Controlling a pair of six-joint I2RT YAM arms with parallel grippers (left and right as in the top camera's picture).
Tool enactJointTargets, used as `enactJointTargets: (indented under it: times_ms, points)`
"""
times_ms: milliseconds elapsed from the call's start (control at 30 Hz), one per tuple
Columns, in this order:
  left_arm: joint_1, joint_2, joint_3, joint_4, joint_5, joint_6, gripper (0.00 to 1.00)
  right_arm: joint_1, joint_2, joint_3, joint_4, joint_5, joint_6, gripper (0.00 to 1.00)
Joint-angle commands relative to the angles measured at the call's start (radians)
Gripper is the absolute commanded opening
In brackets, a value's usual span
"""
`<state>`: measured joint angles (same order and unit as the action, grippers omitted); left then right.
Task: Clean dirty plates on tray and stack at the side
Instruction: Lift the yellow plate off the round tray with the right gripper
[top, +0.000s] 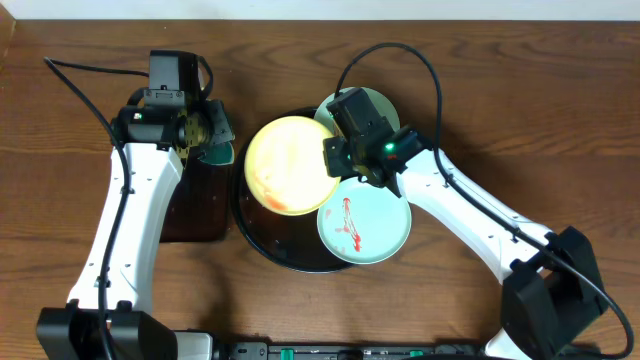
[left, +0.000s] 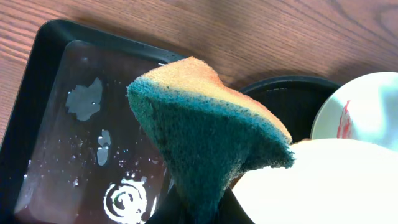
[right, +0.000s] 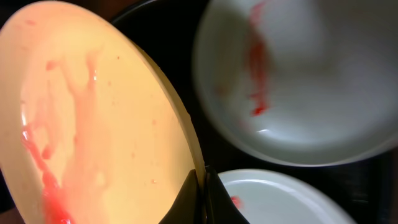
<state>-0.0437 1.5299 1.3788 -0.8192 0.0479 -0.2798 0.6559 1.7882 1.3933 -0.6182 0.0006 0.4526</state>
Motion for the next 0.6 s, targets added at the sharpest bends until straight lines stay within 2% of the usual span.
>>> enactJointTargets:
  times_ms: [0, 133, 367, 567]
  points:
    - [0.004, 0.004, -0.003, 0.001, -0.015, 0.017, 0.07, 0.030, -0.023, 0.010, -0.019, 0.309, -0.101, 0.01]
    - [0.004, 0.004, -0.003, 0.001, -0.015, 0.017, 0.07, 0.072, -0.023, 0.010, -0.022, 0.462, -0.160, 0.01]
    - [0.004, 0.006, -0.003, 0.001, -0.015, 0.017, 0.07, 0.199, -0.023, 0.010, 0.012, 0.837, -0.162, 0.01]
    - [0.004, 0.006, -0.012, 0.001, -0.015, 0.017, 0.07, 0.271, -0.023, 0.010, 0.051, 1.017, -0.163, 0.01]
